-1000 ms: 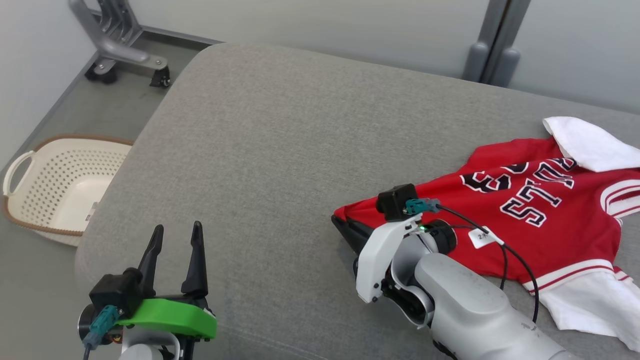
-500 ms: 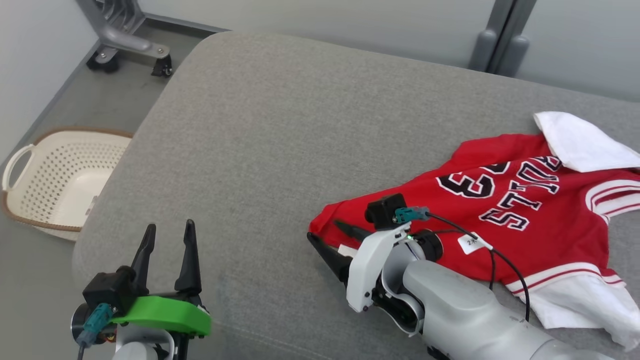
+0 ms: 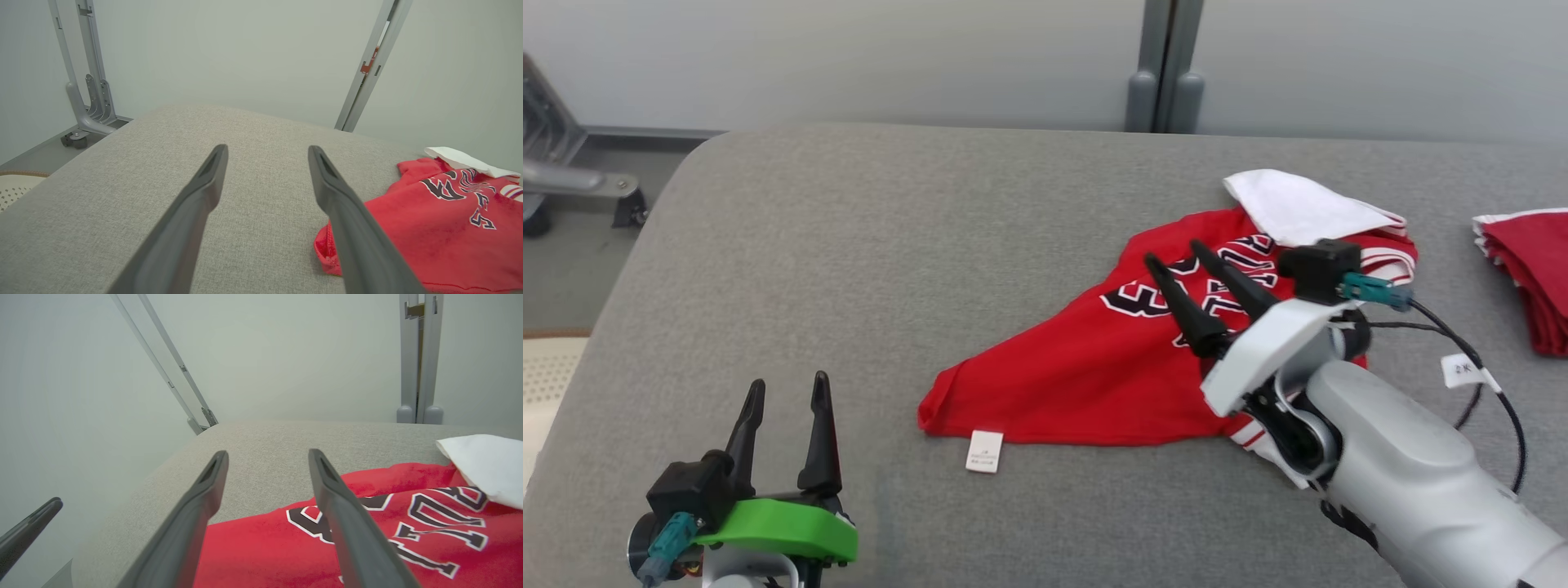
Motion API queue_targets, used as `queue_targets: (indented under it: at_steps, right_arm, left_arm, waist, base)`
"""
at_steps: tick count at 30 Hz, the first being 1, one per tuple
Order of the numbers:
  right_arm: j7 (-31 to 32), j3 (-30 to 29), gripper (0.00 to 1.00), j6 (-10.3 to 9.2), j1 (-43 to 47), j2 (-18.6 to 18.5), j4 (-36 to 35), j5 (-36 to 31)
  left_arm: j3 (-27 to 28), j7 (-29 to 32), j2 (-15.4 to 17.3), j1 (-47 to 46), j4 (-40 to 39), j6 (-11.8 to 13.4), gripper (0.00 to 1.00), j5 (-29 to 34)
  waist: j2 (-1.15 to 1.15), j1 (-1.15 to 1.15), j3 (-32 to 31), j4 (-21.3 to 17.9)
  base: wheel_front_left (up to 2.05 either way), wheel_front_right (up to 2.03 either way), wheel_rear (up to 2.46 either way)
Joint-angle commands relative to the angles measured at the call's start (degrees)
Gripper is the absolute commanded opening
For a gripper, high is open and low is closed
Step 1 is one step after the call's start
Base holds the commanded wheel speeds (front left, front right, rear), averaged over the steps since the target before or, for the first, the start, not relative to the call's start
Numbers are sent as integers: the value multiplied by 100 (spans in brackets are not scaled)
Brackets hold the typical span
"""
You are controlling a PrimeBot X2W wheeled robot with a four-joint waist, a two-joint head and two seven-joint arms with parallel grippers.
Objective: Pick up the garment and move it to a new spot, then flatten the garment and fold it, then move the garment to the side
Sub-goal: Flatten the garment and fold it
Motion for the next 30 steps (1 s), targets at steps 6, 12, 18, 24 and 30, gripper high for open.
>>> queue_targets:
  at_steps: [6, 12, 18, 24, 30]
  right_arm:
    - [-17, -1422, 100, -2, 1136, -239, -603, -901]
    - [-19, -2827, 100, -2, 2281, -10, -1186, -1550]
    - [-18, -3384, 100, -2, 2929, 211, -1632, -1971]
    - [313, -3518, 100, -2, 3188, -260, -1651, -2038]
    - [1232, -3344, 100, -1, 3446, -816, -1662, -1807]
  left_arm:
    - [49, -13, 19, 73, -25, -16, 100, 53]
    - [108, -13, 20, 126, -48, -13, 100, 61]
    - [132, -14, 20, 95, -69, -14, 100, 100]
    - [89, -14, 20, 26, -29, -16, 100, 124]
    - [123, -14, 19, 2, -31, -17, 100, 118]
  waist:
    - [0, 0, -272, -902]
    - [0, 0, -263, -1107]
    - [0, 0, -207, -1149]
    - [0, 0, -149, -1031]
    - [0, 0, -76, -928]
  base:
    - [0, 0, 0]
    - [0, 0, 0]
    - [0, 0, 0]
    - [0, 0, 0]
    - [0, 0, 0]
